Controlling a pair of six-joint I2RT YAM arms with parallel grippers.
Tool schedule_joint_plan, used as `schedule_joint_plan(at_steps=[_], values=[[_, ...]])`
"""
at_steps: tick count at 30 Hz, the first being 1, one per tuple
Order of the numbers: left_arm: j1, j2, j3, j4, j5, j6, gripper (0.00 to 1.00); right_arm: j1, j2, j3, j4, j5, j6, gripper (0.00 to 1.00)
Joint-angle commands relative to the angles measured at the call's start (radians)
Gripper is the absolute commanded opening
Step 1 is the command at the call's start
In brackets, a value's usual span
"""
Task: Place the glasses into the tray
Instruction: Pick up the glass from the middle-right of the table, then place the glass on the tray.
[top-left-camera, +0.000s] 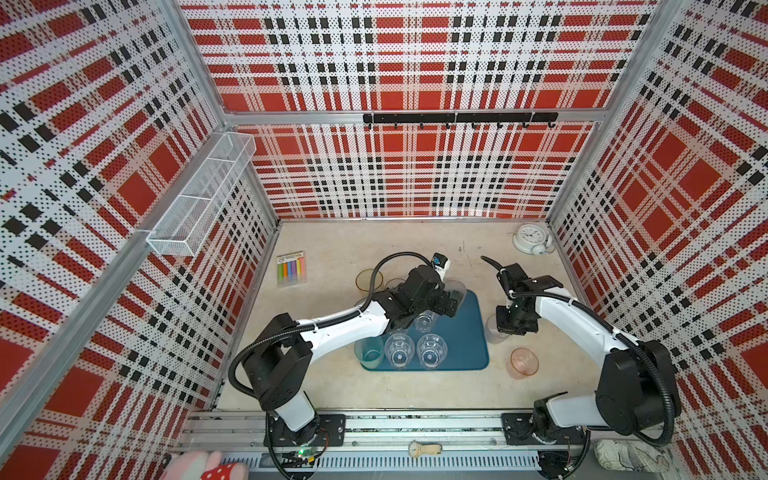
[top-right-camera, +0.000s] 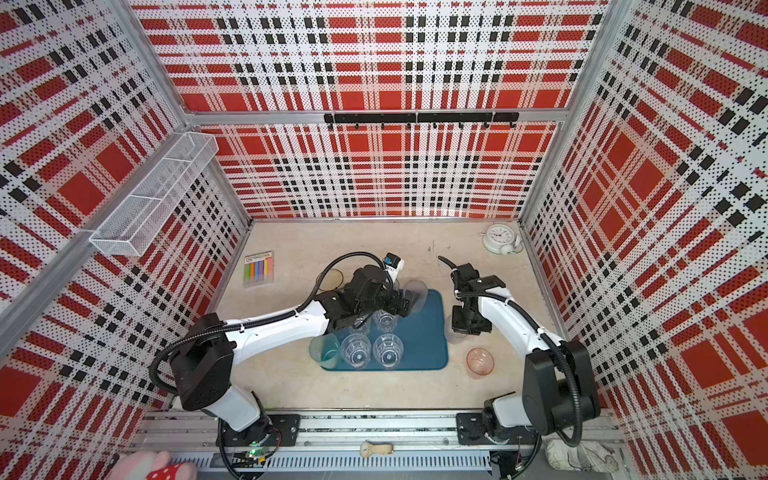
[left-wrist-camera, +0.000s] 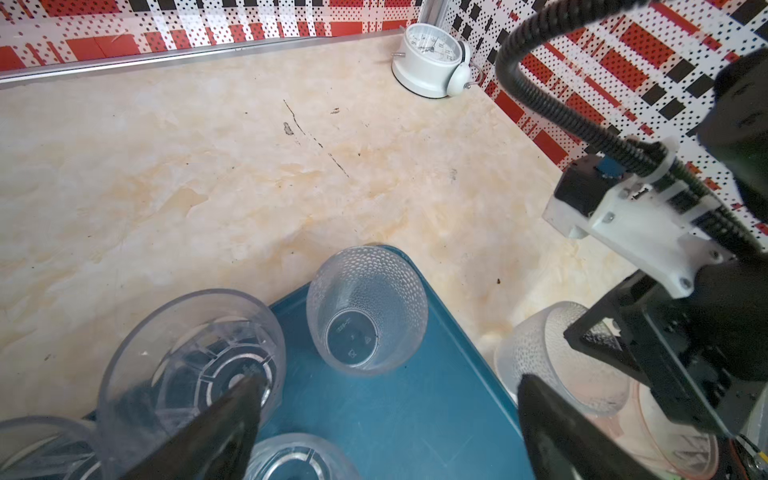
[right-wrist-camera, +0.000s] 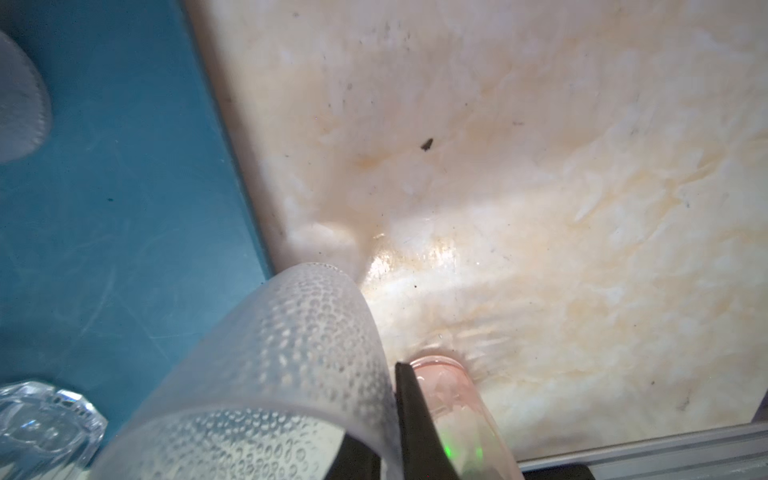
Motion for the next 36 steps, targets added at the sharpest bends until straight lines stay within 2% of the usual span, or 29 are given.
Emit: schedule_joint_plan(at_steps=[1, 8, 19, 29, 36], values=[[-0.006, 0.01, 0.029, -0.004, -0.016, 0.006, 0.98, 0.005, -0.014, 0.053, -0.061, 0.016, -0.01, 0.04], [0.019, -0.052, -0.016, -0.009, -0.046, 0.006, 0.98, 0.127, 0.046, 0.196, -0.121, 0.026, 0.033, 0.03], [0.112, -0.266, -0.246, 0.06, -0.09, -0.023, 0.98, 0.256, 0.267, 0.349, -0.104, 0.036, 0.059, 0.03], [0.113, -0.265, -0.24, 0.06, -0.079, -0.029, 0.98, 0.319, 0.378, 0.364, -0.06, 0.031, 0.078, 0.03], [0.113, -0.257, -0.232, 0.06, -0.067, -0.028, 0.98, 0.324, 0.413, 0.358, -0.016, 0.038, 0.078, 0.04]])
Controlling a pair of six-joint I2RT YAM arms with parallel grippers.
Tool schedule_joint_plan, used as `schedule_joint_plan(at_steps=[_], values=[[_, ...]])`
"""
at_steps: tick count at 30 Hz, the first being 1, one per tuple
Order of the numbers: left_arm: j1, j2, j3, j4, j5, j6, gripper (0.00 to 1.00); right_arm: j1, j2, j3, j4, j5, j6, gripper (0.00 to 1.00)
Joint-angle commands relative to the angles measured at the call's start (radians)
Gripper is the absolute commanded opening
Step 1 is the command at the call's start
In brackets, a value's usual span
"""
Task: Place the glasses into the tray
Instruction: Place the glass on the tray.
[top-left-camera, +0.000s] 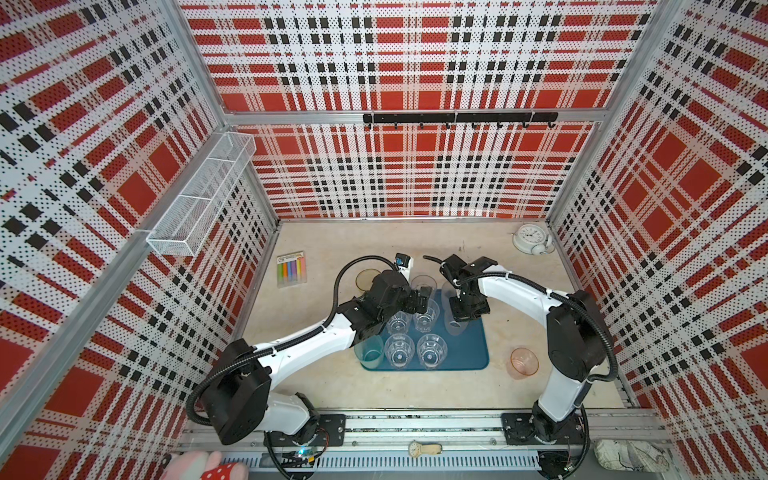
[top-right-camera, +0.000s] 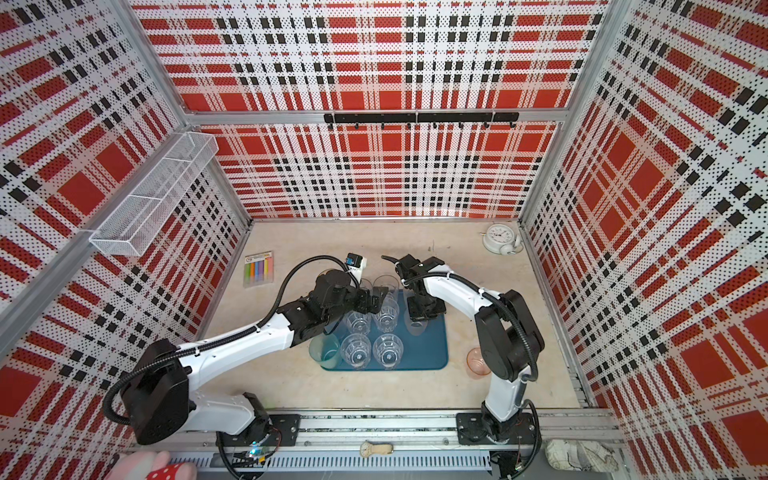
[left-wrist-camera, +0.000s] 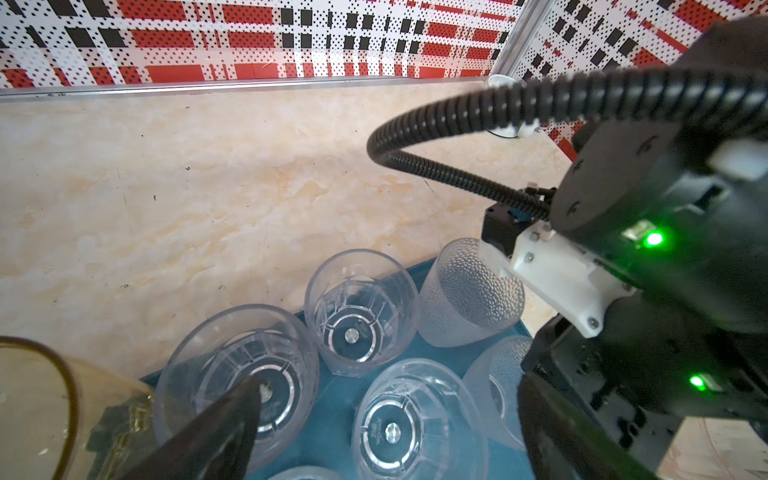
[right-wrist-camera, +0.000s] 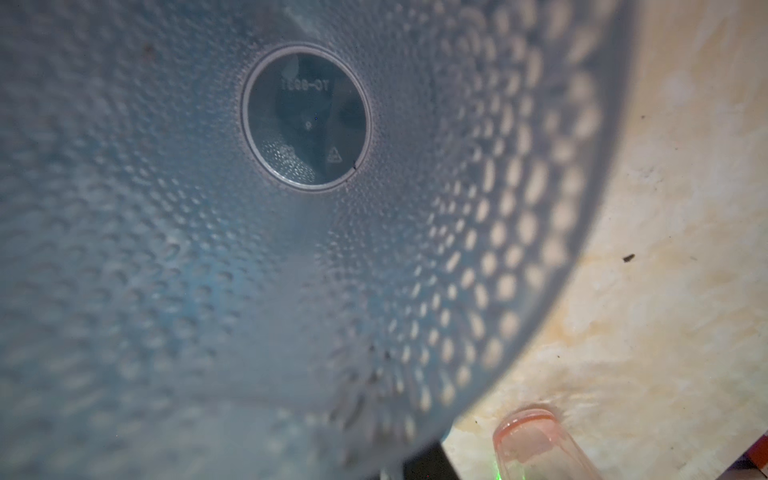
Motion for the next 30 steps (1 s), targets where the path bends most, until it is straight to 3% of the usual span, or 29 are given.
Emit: schedule_joint_plan(at_steps=[1, 7, 12, 15, 20, 24, 30], values=[[0.0, -0.001, 0.014, 0.022, 0.006, -0.002, 0.98, 0.003, 0.021, 0.013, 0.022, 0.018, 0.01, 0.04], [-0.004, 0.005, 0.02, 0.022, 0.007, -0.002, 0.98, 0.001, 0.025, 0.025, 0.021, 0.034, -0.009, 0.07], [-0.014, 0.016, 0.032, 0.021, 0.003, -0.002, 0.98, 0.001, -0.003, 0.042, 0.011, 0.015, -0.024, 0.31], [-0.021, 0.023, 0.039, 0.021, 0.0, -0.002, 0.98, 0.001, -0.033, 0.068, -0.013, -0.004, -0.022, 0.39], [-0.033, 0.032, 0.052, 0.019, -0.012, 0.001, 0.98, -0.014, -0.124, 0.054, -0.054, -0.033, 0.005, 0.41], [-0.062, 0.042, 0.06, 0.024, -0.023, 0.024, 0.98, -0.054, -0.256, -0.048, -0.087, -0.028, 0.059, 0.41], [-0.195, 0.103, 0.108, 0.073, -0.064, 0.143, 0.98, -0.103, -0.479, -0.21, -0.153, -0.007, 0.165, 0.42]])
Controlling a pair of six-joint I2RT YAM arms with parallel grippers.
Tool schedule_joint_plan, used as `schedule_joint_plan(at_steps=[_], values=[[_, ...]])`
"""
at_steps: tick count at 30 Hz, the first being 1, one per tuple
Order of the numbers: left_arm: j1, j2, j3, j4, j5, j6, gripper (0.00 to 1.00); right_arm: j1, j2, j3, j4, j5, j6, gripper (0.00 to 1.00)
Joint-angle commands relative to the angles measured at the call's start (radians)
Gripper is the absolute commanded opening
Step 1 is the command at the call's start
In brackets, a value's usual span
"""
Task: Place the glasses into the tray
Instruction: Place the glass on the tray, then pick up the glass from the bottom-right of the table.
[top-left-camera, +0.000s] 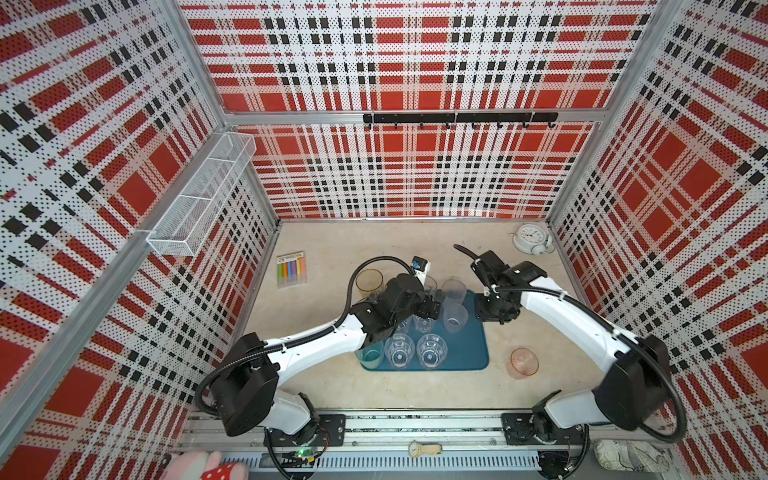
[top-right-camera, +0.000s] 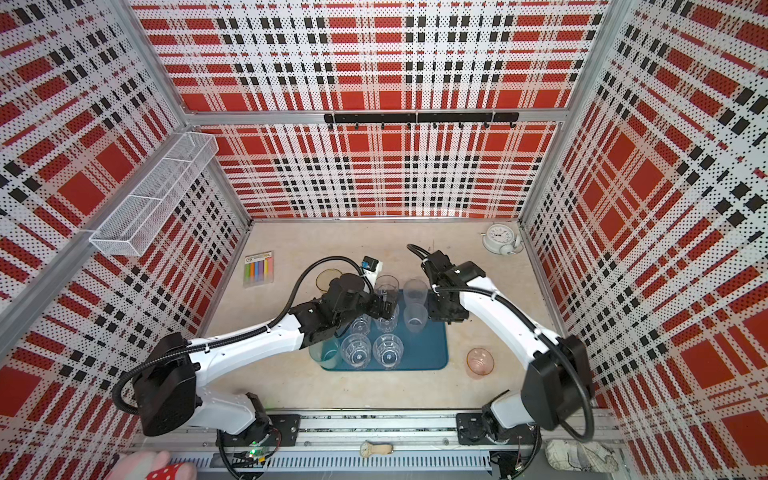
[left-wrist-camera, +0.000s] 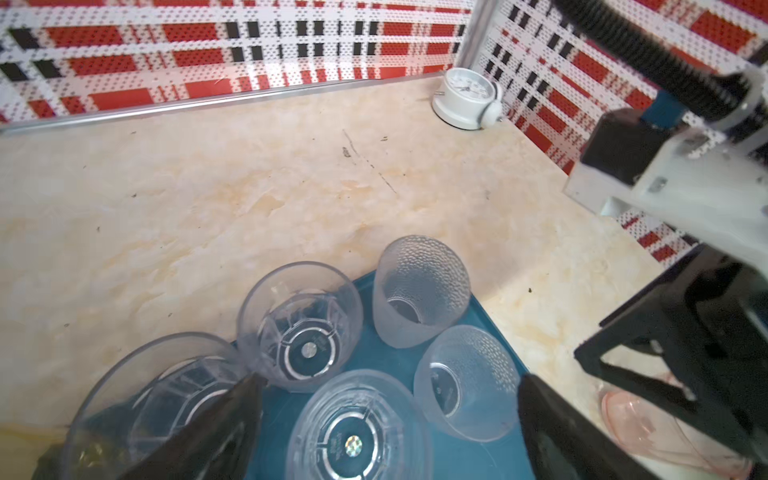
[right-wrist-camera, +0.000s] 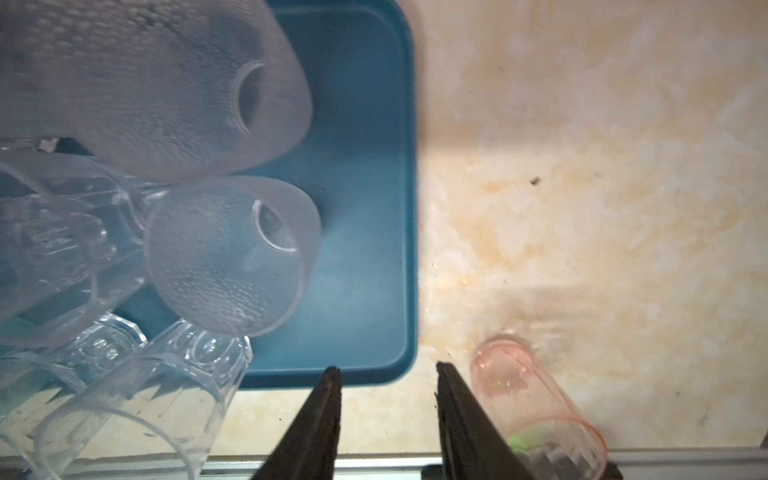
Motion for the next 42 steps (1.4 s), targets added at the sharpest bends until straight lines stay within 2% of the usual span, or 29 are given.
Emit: schedule_joint_plan(at_steps=[1, 9, 16, 24, 32, 42], values=[[-0.079, 0.043, 0.044, 0.059, -0.031, 0.1, 0.98, -0.019, -0.102, -0.072, -0.081, 0.018, 0.09, 0.42], [-0.162, 0.143, 0.114, 0.074, -0.026, 0.124, 0.98, -0.071, -0.303, -0.255, -0.118, -0.015, 0.156, 0.45], [-0.165, 0.152, 0.106, 0.079, -0.048, 0.135, 0.98, -0.103, -0.306, -0.38, -0.031, -0.028, 0.148, 0.45], [-0.169, 0.177, 0.105, 0.068, -0.05, 0.154, 0.98, -0.109, -0.304, -0.431, 0.021, -0.03, 0.146, 0.43], [-0.173, 0.217, 0.139, 0.018, -0.083, 0.15, 0.98, -0.118, -0.267, -0.474, 0.119, -0.042, 0.141, 0.28], [-0.159, 0.185, 0.152, -0.008, -0.116, 0.143, 0.98, -0.122, -0.254, -0.431, 0.108, -0.033, 0.119, 0.09]])
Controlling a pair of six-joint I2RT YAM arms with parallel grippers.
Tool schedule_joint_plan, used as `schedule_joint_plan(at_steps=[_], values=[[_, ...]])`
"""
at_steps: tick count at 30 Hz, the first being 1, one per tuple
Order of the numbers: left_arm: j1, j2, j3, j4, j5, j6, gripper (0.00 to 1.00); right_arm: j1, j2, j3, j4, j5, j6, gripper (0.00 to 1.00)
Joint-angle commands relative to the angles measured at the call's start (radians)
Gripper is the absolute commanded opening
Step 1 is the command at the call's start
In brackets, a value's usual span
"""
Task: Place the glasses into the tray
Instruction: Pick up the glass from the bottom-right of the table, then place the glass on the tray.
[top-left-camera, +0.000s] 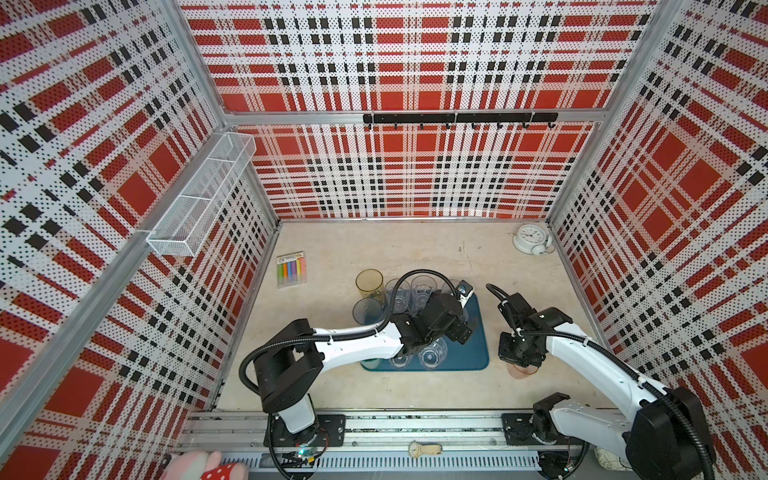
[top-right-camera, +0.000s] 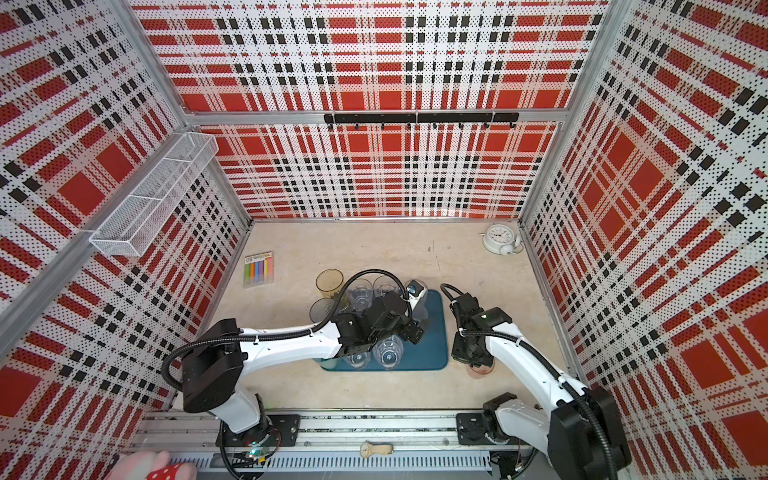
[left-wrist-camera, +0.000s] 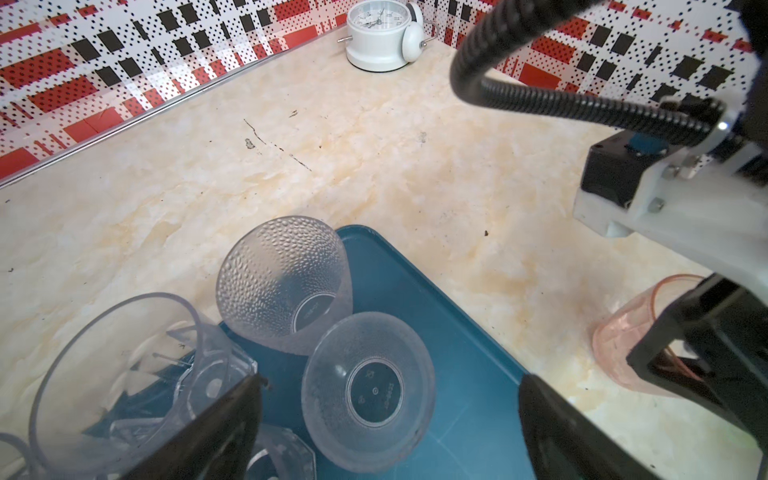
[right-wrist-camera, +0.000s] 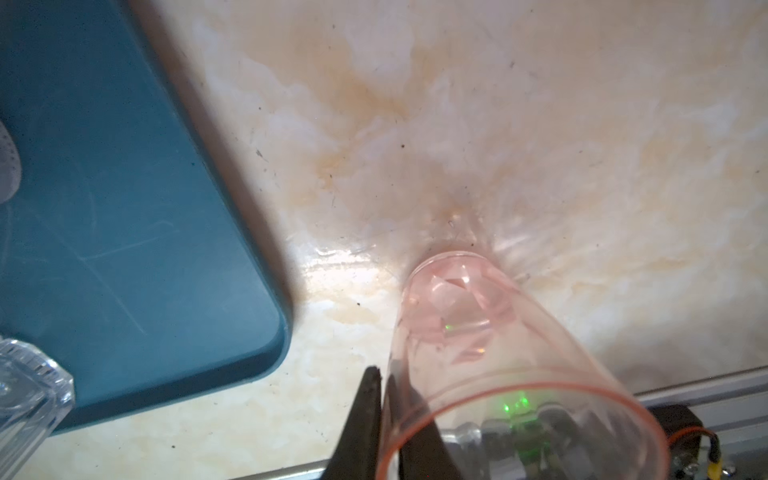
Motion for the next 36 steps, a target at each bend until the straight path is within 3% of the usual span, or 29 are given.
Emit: schedule_joint_plan(at_steps=[1, 8, 13, 20, 29, 36], values=[[0.012, -0.037, 0.03, -0.007, -0.022, -0.002, 0.98, -0.006, 0.001, 0.046, -0.013, 0.005, -0.009, 0.08], [0.05, -0.109, 0.002, 0.0, -0.067, -0.026, 0.98, 0.011, 0.025, 0.177, -0.122, 0.017, -0.057, 0.04], [0.106, -0.228, -0.087, 0.066, -0.097, -0.057, 0.98, 0.128, 0.063, 0.267, -0.168, -0.012, -0.01, 0.04], [0.207, -0.377, -0.191, 0.102, -0.139, -0.102, 0.98, 0.316, 0.186, 0.339, -0.086, -0.033, 0.096, 0.04], [0.221, -0.441, -0.244, 0.102, -0.165, -0.111, 0.98, 0.431, 0.332, 0.33, 0.09, -0.075, 0.16, 0.04], [0.222, -0.449, -0.25, 0.104, -0.158, -0.115, 0.98, 0.457, 0.421, 0.335, 0.153, -0.077, 0.165, 0.04]])
